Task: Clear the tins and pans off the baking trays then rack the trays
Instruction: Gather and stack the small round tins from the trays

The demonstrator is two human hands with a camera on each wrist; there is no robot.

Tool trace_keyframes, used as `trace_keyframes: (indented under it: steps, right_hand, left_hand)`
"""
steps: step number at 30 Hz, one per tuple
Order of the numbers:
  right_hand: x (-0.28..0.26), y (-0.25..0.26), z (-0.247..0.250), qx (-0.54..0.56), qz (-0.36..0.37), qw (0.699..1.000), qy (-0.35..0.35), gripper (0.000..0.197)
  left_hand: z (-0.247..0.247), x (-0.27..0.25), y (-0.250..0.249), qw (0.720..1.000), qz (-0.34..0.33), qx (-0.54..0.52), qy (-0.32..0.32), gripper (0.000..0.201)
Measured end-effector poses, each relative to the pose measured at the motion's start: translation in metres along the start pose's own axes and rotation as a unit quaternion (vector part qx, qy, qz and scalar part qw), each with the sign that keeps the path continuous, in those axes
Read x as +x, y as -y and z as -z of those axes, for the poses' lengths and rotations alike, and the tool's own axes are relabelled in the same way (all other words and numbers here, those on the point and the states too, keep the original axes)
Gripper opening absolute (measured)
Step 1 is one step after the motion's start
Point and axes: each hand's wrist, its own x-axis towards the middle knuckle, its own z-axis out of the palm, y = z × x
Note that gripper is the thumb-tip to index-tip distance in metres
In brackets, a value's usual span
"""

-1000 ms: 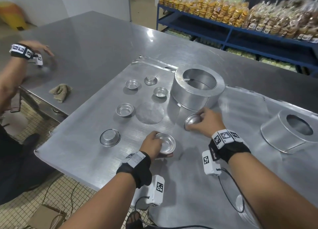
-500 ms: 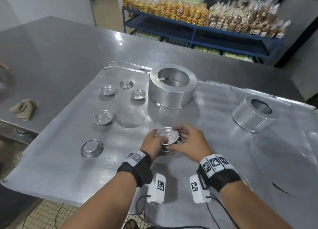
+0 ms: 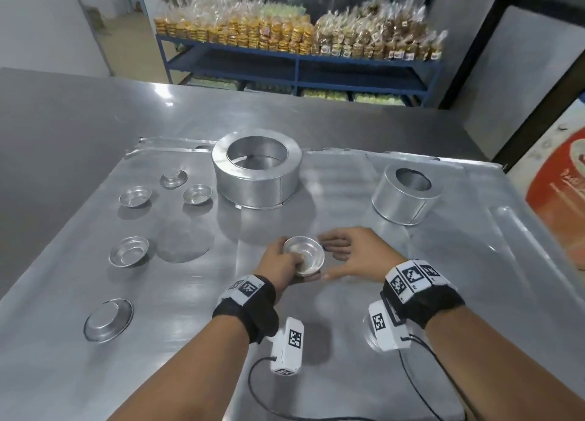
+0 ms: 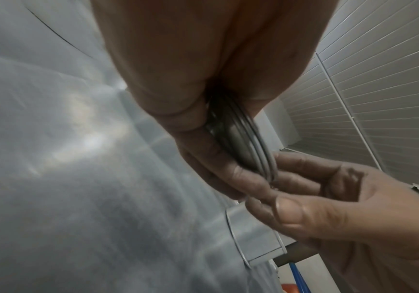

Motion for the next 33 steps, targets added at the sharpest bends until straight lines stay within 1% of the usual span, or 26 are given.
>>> trace_keyframes:
  steps: [2,5,7,11,14,16,19,23,26,29,31,33]
  right_hand:
    - [0.001,-0.012,0.032,-0.06,-0.015,0.998,-0.026,0.067]
    - [0.004,-0.034,0.083,-0.138,-0.051,0.987,-0.07,0.051]
    - [0.009,-0.051,0.122,-0.177,-0.07,0.977,-0.093,0.043]
    - [0.022,-0.078,0.201,-0.255,-0.082,0.951,-0.155,0.03]
    - [0.041,-0.094,0.258,-0.274,-0.085,0.933,-0.216,0.028]
    - [0.059,-0.105,0.29,-0.294,-0.085,0.922,-0.236,0.027]
    - [0.09,-0.124,0.327,-0.337,-0.089,0.912,-0.214,0.03]
    - [0.138,-0.151,0.355,-0.378,-0.119,0.905,-0.158,0.047]
    - [0.176,-0.171,0.364,-0.371,-0.116,0.913,-0.124,0.058]
    - [0.207,-0.19,0.365,-0.386,-0.117,0.909,-0.101,0.066]
    - [0.222,-0.203,0.365,-0.377,-0.122,0.913,-0.099,0.067]
    - [0.233,-0.212,0.363,-0.366,-0.117,0.917,-0.107,0.062]
  left_hand:
    - [-0.024,0.007,-0.001,1.0,0.004,-0.007,-0.007,0.039]
    - [-0.061,0.019,-0.002,1.0,0.007,-0.015,-0.012,0.035]
    - [-0.086,0.028,-0.004,1.0,0.007,-0.017,-0.015,0.029]
    - [-0.131,0.052,-0.004,1.0,0.009,-0.008,-0.026,0.027]
    - [-0.156,0.073,-0.001,0.999,0.007,0.005,-0.038,0.028]
    - [-0.17,0.086,0.0,0.999,0.008,0.009,-0.049,0.028]
    - [-0.186,0.105,-0.001,0.998,0.006,0.01,-0.061,0.026]
    - [-0.196,0.132,0.001,0.997,0.003,0.016,-0.07,0.026]
    - [-0.201,0.151,0.002,0.996,0.01,0.01,-0.083,0.029]
    - [-0.205,0.165,0.007,0.996,0.013,0.005,-0.09,0.029]
    - [-0.206,0.172,0.011,0.996,0.017,0.004,-0.092,0.03]
    - [-0.206,0.179,0.014,0.995,0.022,0.005,-0.096,0.031]
